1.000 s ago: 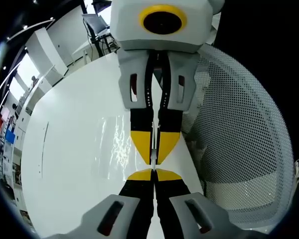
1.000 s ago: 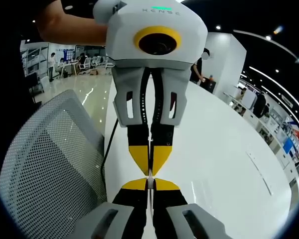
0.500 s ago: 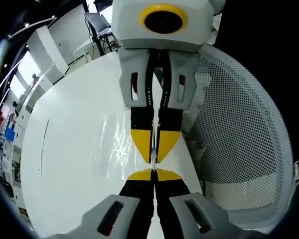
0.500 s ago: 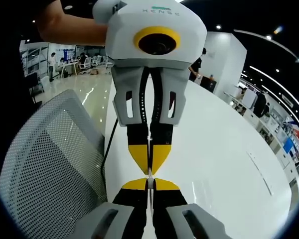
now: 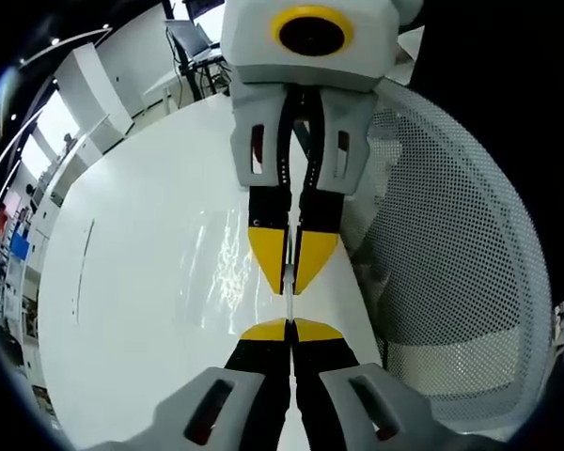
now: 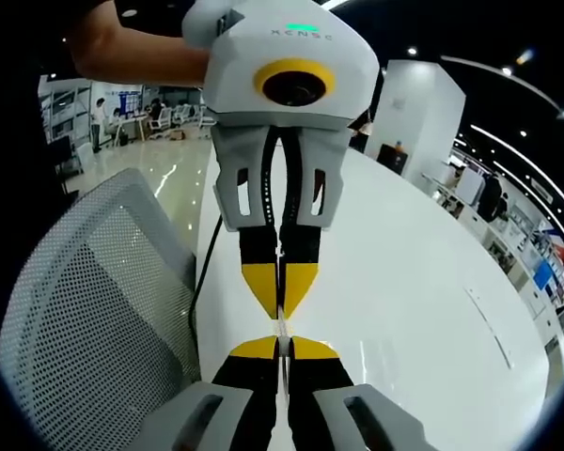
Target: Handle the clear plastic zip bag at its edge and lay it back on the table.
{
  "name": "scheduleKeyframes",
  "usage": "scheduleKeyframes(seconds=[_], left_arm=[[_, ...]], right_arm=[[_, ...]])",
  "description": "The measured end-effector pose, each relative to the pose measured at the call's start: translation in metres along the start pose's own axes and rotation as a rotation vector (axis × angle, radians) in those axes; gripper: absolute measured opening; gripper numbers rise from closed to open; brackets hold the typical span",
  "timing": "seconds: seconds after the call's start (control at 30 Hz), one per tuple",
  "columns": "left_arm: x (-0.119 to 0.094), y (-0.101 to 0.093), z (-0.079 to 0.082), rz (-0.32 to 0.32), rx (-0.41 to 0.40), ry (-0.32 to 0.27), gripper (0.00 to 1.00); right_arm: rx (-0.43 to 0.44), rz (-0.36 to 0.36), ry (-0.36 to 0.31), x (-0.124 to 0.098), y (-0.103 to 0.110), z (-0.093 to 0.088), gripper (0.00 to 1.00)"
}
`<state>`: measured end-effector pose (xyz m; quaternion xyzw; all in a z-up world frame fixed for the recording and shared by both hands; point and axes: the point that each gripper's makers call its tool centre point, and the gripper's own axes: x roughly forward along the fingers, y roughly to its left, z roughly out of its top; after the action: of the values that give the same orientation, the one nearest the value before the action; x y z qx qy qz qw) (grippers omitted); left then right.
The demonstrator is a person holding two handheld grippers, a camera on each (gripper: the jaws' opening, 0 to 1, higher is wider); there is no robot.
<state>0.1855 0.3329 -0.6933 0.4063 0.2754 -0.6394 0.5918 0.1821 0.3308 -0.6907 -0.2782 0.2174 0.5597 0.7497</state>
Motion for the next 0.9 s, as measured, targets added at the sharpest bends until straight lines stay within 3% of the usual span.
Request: scheduleKeyframes(seconds=[0.9], left_arm=[[-0.0027,0.0008,0.0014,0.003,-0.003,-0.012,0.0]], right_arm=[[0.003,-0.009,0.0,-0.0044,-0.0012,0.0011,0.0]])
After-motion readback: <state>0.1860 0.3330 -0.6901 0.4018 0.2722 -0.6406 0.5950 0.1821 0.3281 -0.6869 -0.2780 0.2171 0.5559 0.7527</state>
